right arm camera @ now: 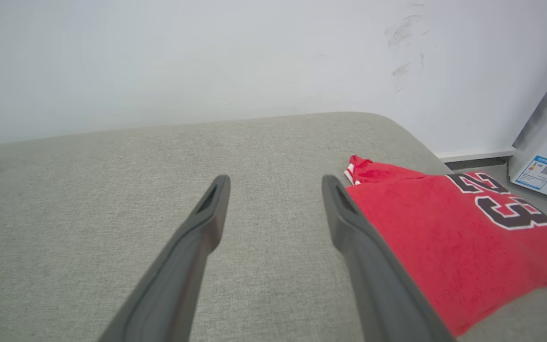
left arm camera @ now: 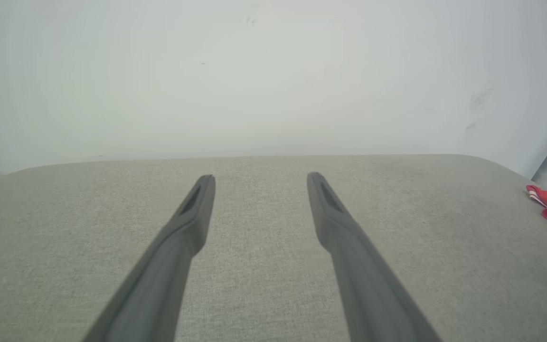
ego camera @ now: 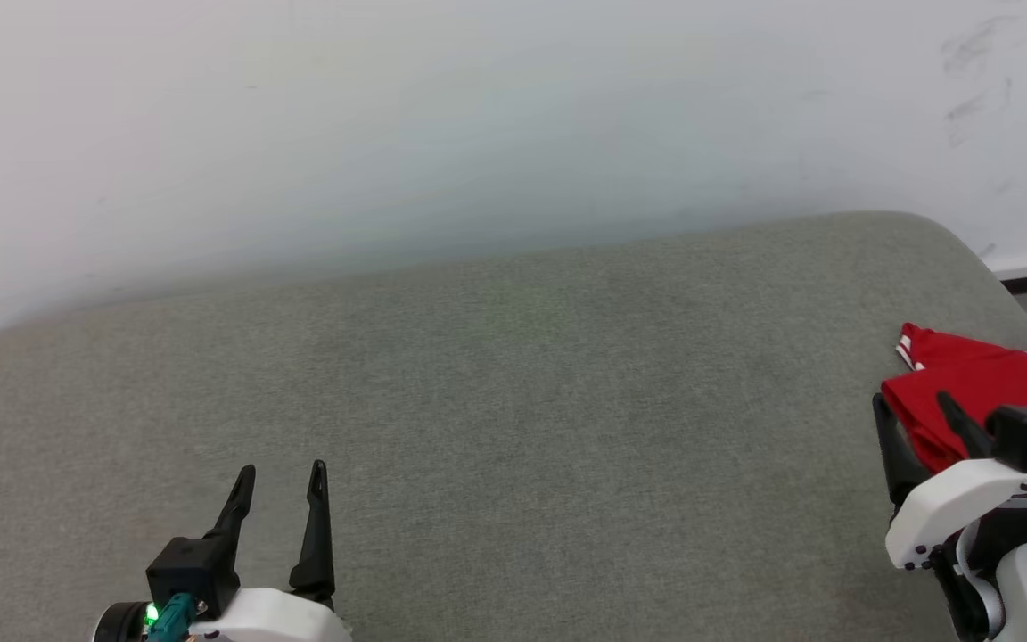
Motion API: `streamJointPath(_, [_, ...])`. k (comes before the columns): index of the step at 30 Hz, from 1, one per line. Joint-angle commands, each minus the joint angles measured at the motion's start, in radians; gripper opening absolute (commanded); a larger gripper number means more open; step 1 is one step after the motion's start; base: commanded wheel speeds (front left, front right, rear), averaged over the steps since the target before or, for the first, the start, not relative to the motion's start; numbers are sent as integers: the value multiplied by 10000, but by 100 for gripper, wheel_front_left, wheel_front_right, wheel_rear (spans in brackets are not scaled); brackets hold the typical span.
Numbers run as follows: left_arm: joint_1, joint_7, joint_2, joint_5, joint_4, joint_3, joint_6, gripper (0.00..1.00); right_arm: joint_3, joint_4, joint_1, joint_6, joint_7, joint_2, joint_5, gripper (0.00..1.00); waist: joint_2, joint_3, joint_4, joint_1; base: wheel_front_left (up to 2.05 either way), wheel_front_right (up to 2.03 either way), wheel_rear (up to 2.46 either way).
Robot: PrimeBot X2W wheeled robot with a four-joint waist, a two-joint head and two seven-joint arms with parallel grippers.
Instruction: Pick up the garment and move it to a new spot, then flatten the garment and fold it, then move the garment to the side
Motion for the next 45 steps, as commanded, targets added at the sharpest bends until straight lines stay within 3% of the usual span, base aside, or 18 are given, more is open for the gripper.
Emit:
streamJointPath(1, [128,-56,42,53,6,45,41,100,84,-204,199,-8,-51,69,109,100,0,-142,228,3,0,0,0])
streamJointPath(11, [508,-69,289,510,-89,475,43,100,589,-3244,1877,-8,-159,407,425,100,0,-431,1091,3,0,0,0])
streamJointPath(19, [798,-61,368,817,-52,508,-114,100,-48,-4735,3399,-8,363,875,81,100,0,-593,1429,3,0,0,0])
streamJointPath(27, [820,-61,180,981,29,564,-236,100,-196,-5559,4210,-6,901,1288,-201,100,0,-610,1343,3,0,0,0])
streamJointPath(41, [871,-62,-9,1070,145,766,-432,100,-223,-6068,4304,-6,1155,1354,-411,100,0,-617,1330,3,0,0,0])
streamJointPath(42, [757,-15,-8,1037,142,740,-424,0,-230,-6034,4196,-2,1168,1327,-341,0,0,-618,1332,4,0,0,0])
streamJointPath(45, [829,33,-146,980,324,674,-461,0,-237,-5784,4219,-2,1187,1343,-264,0,0,-614,1333,4,0,0,0])
